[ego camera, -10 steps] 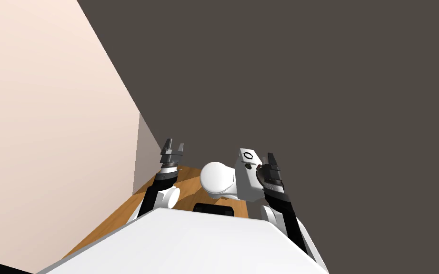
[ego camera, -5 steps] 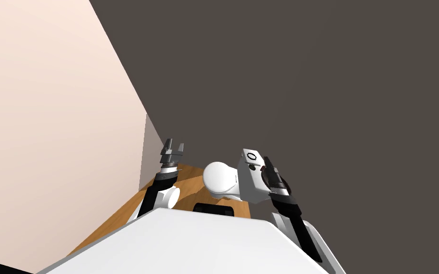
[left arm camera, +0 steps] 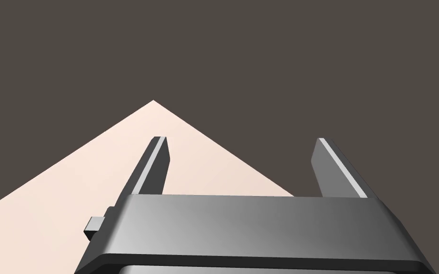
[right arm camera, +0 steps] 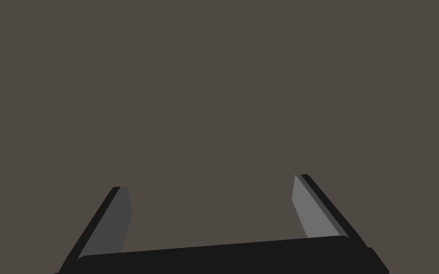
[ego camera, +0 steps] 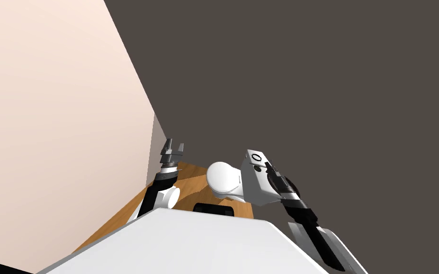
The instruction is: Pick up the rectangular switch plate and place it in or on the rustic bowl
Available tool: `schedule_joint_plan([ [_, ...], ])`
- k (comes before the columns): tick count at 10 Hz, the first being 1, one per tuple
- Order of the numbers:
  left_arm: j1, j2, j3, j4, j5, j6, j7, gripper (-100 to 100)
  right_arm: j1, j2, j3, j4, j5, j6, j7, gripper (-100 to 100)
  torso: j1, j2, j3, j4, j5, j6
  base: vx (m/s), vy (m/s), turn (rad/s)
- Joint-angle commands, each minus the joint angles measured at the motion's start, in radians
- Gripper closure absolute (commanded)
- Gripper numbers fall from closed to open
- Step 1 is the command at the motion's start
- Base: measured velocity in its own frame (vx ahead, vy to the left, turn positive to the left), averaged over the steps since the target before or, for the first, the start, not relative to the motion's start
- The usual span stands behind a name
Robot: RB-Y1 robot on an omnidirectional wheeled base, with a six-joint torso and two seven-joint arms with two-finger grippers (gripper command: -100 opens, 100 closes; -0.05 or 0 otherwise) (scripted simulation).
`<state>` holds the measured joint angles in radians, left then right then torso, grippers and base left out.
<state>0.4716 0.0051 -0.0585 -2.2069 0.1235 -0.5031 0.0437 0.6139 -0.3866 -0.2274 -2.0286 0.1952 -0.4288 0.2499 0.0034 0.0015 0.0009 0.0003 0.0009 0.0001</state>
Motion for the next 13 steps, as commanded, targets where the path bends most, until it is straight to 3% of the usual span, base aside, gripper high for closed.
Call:
schedule_joint_plan([
  [1, 0.000, 0.000, 0.000, 0.000, 0.000, 0.000, 0.000, 0, 0.019, -0.047, -0.027, 0.028, 0.045, 0.006, 0.029, -100, 0.000, 0.000, 0.000, 0.000, 0.000, 0.000, -0.014, 0.063, 0.091],
  [6, 0.000, 0.000, 0.000, 0.000, 0.000, 0.000, 0.000, 0, 0.065, -0.210, -0.100, 0.127, 0.172, 0.027, 0.107, -100, 0.000, -0.002, -0.001, 0.000, 0.000, 0.000, 0.001, 0.061, 0.101],
  [7, 0.000, 0.000, 0.000, 0.000, 0.000, 0.000, 0.000, 0, 0.065, -0.217, -0.100, 0.127, 0.172, 0.027, 0.107, -100, 0.000, -0.002, -0.001, 0.000, 0.000, 0.000, 0.002, 0.036, 0.011],
  [9, 0.000, 0.000, 0.000, 0.000, 0.000, 0.000, 0.000, 0, 0.083, -0.283, -0.114, 0.167, 0.220, 0.034, 0.142, -100, -0.002, -0.002, -0.001, 0.000, 0.000, 0.000, 0.015, 0.035, 0.088],
  [10, 0.000, 0.000, 0.000, 0.000, 0.000, 0.000, 0.000, 0, 0.083, -0.286, -0.114, 0.167, 0.220, 0.034, 0.142, -100, -0.001, -0.002, -0.001, 0.000, 0.000, 0.000, 0.015, 0.032, 0.030],
  [13, 0.000, 0.000, 0.000, 0.000, 0.000, 0.000, 0.000, 0, 0.109, -0.387, -0.118, 0.229, 0.288, 0.041, 0.198, -100, -0.001, -0.003, -0.002, -0.001, 0.000, 0.000, 0.026, 0.040, 0.089],
])
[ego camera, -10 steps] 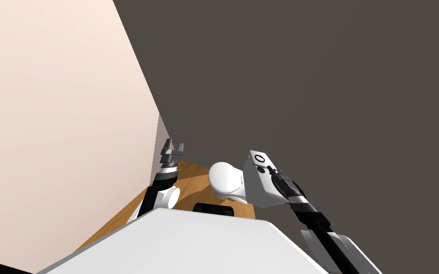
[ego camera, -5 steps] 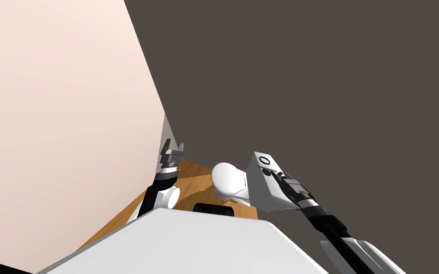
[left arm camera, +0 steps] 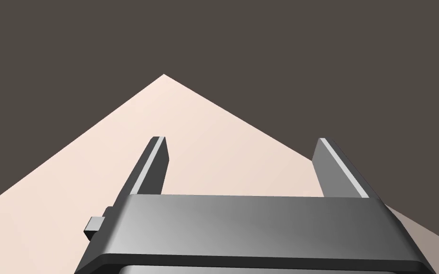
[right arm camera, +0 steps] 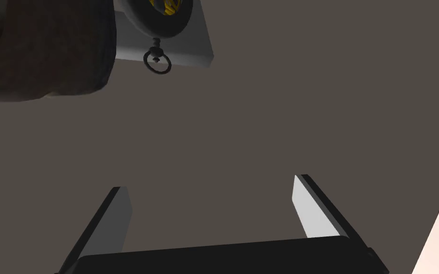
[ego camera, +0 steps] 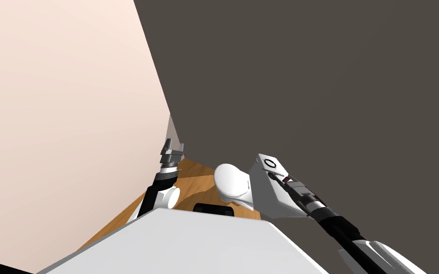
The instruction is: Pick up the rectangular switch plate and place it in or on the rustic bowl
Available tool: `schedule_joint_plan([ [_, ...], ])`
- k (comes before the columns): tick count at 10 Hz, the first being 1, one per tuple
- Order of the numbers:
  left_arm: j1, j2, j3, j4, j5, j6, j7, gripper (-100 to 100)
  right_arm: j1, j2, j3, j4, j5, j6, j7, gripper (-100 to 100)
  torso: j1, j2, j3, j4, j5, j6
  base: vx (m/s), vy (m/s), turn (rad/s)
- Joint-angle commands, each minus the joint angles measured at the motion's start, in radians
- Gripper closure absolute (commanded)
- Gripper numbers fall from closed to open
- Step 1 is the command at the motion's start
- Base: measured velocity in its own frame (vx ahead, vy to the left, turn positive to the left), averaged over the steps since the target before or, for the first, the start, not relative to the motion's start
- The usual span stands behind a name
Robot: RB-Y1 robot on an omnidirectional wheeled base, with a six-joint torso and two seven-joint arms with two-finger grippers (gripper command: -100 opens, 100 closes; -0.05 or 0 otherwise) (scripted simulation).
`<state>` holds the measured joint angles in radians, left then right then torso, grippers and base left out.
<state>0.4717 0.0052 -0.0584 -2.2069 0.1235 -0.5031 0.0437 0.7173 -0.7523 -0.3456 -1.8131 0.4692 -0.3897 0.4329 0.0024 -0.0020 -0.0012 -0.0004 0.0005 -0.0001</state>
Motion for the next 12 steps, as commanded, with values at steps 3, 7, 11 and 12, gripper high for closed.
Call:
schedule_joint_plan([
  [3, 0.000, 0.000, 0.000, 0.000, 0.000, 0.000, 0.000, 0, 0.023, -0.089, 0.006, 0.053, 0.057, 0.005, 0.053, -100, 0.000, 0.000, 0.000, 0.000, 0.000, 0.000, 0.028, 0.036, 0.071],
  [7, 0.000, 0.000, 0.000, 0.000, 0.000, 0.000, 0.000, 0, 0.055, -0.210, 0.030, 0.127, 0.135, 0.008, 0.129, -100, 0.000, -0.001, -0.001, 0.000, 0.000, 0.000, 0.047, 0.041, 0.106],
  [11, 0.000, 0.000, 0.000, 0.000, 0.000, 0.000, 0.000, 0, 0.077, -0.299, 0.048, 0.174, 0.185, 0.008, 0.179, -100, -0.001, 0.000, 0.000, 0.000, 0.000, 0.000, 0.040, 0.023, 0.065],
  [12, 0.000, 0.000, 0.000, 0.000, 0.000, 0.000, 0.000, 0, 0.084, -0.325, 0.053, 0.188, 0.200, 0.008, 0.194, -100, -0.001, 0.000, 0.000, 0.000, 0.000, 0.000, 0.042, 0.025, 0.084],
])
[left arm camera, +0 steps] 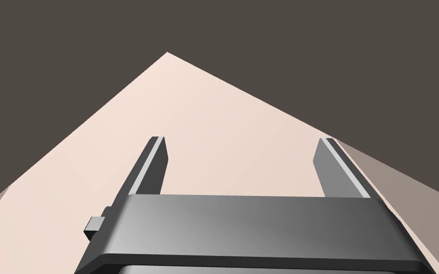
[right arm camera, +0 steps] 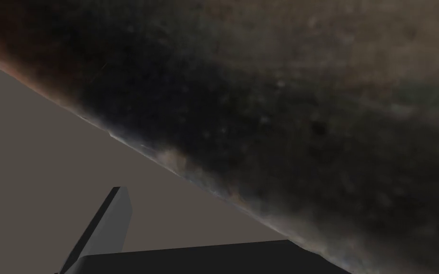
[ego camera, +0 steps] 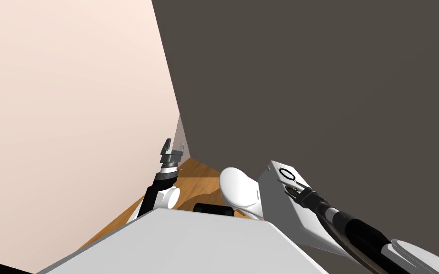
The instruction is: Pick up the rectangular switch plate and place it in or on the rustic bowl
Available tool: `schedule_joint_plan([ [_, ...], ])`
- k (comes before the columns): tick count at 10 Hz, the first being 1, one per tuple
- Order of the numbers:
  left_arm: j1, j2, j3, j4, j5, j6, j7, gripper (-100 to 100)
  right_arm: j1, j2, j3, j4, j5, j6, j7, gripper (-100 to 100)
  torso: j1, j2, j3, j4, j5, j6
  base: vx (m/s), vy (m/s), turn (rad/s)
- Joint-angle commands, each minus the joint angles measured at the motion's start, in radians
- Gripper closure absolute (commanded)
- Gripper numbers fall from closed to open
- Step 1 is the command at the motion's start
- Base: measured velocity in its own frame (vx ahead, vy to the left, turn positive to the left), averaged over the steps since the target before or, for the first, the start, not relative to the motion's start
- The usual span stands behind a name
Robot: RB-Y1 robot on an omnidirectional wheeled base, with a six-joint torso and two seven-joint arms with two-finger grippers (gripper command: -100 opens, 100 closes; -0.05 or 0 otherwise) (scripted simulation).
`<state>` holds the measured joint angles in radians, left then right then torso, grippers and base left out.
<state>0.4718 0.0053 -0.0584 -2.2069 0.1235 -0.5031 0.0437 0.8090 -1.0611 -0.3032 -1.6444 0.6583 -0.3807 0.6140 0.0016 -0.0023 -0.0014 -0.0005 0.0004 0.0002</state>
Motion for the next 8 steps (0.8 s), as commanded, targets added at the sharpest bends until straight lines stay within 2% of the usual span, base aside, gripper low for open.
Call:
schedule_joint_plan([
  [1, 0.000, 0.000, 0.000, 0.000, 0.000, 0.000, 0.000, 0, -0.002, -0.040, 0.015, 0.032, 0.025, -0.001, 0.027, -100, 0.000, 0.000, 0.000, 0.000, 0.000, 0.000, 0.035, 0.031, 0.072],
  [5, 0.000, 0.000, 0.000, 0.000, 0.000, 0.000, 0.000, 0, 0.020, -0.119, 0.026, 0.073, 0.073, -0.001, 0.073, -100, 0.000, 0.001, 0.000, 0.000, 0.000, 0.000, 0.032, 0.023, 0.061],
  [6, 0.000, 0.000, 0.000, 0.000, 0.000, 0.000, 0.000, 0, 0.016, -0.106, 0.027, 0.063, 0.066, 0.002, 0.063, -100, 0.000, 0.001, 0.000, 0.000, 0.000, 0.000, 0.000, 0.000, 0.000],
  [7, 0.000, 0.000, 0.000, 0.000, 0.000, 0.000, 0.000, 0, 0.016, -0.109, 0.028, 0.063, 0.067, 0.004, 0.065, 0, -0.001, 0.002, 0.001, 0.001, 0.000, 0.001, 0.000, 0.000, 0.000],
  [8, 0.000, 0.000, 0.000, 0.000, 0.000, 0.000, 0.000, 0, -0.003, -0.078, 0.051, 0.080, 0.076, 0.016, 0.080, -100, -0.001, 0.003, 0.002, 0.001, 0.000, 0.001, -0.010, -0.013, 0.037],
])
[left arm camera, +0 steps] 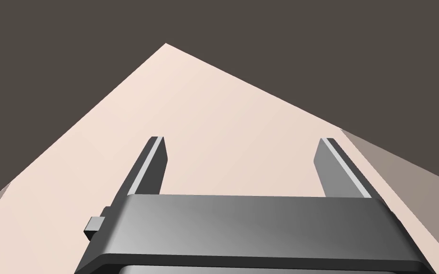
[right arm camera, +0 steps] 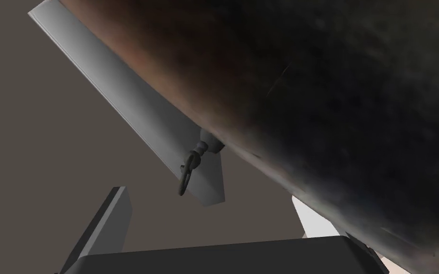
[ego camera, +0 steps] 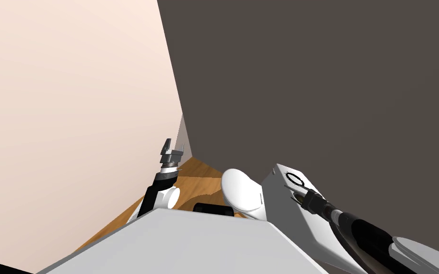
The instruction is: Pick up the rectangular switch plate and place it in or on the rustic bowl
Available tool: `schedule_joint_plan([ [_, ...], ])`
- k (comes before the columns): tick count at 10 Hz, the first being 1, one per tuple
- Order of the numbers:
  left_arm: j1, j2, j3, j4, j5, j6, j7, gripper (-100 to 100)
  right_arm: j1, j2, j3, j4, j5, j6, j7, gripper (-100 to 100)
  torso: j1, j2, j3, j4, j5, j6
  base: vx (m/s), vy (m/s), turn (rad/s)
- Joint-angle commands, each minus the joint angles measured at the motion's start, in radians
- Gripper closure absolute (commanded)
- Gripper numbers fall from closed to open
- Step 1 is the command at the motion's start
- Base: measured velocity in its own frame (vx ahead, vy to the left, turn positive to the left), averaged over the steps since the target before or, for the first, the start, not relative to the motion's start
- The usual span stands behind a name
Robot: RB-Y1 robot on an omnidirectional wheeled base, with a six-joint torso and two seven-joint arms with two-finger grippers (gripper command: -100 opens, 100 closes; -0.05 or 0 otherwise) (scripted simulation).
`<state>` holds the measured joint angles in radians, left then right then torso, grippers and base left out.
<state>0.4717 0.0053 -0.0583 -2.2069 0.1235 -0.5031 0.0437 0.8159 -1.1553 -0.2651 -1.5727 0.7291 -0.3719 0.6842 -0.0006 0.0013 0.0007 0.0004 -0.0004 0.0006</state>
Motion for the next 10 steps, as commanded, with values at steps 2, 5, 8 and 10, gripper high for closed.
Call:
schedule_joint_plan([
  [2, 0.000, 0.000, 0.000, 0.000, 0.000, 0.000, 0.000, 0, -0.001, 0.002, 0.002, 0.001, 0.001, 0.002, 0.002, 100, 0.000, 0.000, 0.000, 0.000, 0.000, 0.000, -0.003, -0.004, 0.006],
  [5, 0.000, 0.000, 0.000, 0.000, 0.000, 0.000, 0.000, 0, -0.003, 0.000, -0.002, 0.002, 0.001, 0.004, 0.002, 100, 0.001, 0.000, 0.000, -0.001, -0.002, 0.001, 0.000, 0.000, 0.000],
  [8, 0.000, 0.000, 0.000, 0.000, 0.000, 0.000, 0.000, 0, -0.002, 0.000, -0.002, 0.002, 0.001, 0.004, 0.002, 100, 0.001, 0.000, 0.000, -0.001, -0.002, 0.000, 0.000, 0.000, 0.000],
  [10, 0.000, 0.000, 0.000, 0.000, 0.000, 0.000, 0.000, 0, 0.009, -0.039, -0.026, -0.002, 0.002, -0.012, -0.008, 100, 0.001, 0.000, 0.000, -0.001, -0.002, 0.001, -0.021, -0.001, -0.044],
])
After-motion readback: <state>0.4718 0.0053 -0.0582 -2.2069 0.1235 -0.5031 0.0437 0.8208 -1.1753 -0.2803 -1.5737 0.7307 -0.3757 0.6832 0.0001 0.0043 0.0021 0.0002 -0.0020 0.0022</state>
